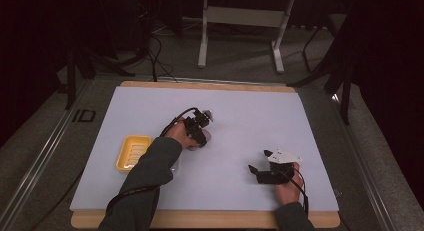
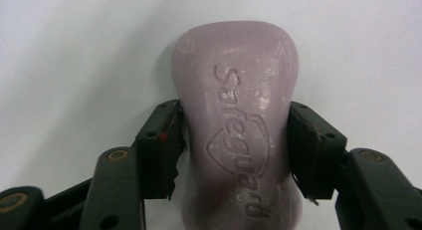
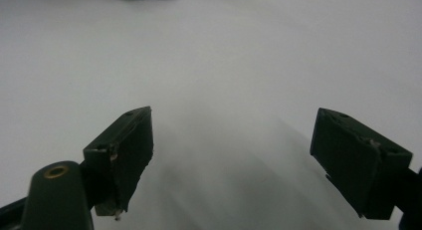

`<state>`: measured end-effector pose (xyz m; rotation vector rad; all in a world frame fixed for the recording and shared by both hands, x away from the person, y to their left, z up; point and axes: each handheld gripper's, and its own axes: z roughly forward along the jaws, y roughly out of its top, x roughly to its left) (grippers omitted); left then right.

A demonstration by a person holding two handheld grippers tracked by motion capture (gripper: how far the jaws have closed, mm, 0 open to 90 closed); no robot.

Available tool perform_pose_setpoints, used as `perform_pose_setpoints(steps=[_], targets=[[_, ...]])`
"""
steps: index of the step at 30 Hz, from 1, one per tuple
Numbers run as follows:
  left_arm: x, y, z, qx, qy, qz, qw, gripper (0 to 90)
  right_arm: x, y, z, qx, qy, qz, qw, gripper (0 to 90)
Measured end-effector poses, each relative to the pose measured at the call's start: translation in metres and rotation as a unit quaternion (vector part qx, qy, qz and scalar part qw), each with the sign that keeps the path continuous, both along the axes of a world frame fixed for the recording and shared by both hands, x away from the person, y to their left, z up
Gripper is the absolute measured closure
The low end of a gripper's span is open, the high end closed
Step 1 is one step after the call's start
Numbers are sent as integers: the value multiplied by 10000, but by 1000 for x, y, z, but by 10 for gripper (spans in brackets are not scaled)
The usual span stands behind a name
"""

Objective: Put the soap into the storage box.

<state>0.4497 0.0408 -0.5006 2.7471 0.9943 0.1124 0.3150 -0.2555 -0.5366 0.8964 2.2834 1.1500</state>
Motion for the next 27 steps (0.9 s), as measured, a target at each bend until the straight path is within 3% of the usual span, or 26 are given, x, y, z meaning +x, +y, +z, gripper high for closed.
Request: perform_pose_setpoints(steps=[6, 18, 23, 27], targets=[[3, -6, 2, 206, 107, -126, 9997, 488, 0, 0, 0, 0, -4, -7, 10000, 168], [1, -10, 3, 365, 12, -324, 9988, 498, 0, 0, 0, 1, 0, -3, 10000, 168], [1, -7, 6, 359, 14, -328, 9988, 499, 0, 0, 0, -1, 1, -1, 10000, 168], [1, -1, 16, 156, -96, -240, 9995, 499, 0, 0, 0, 4, 1, -7, 10000, 168]])
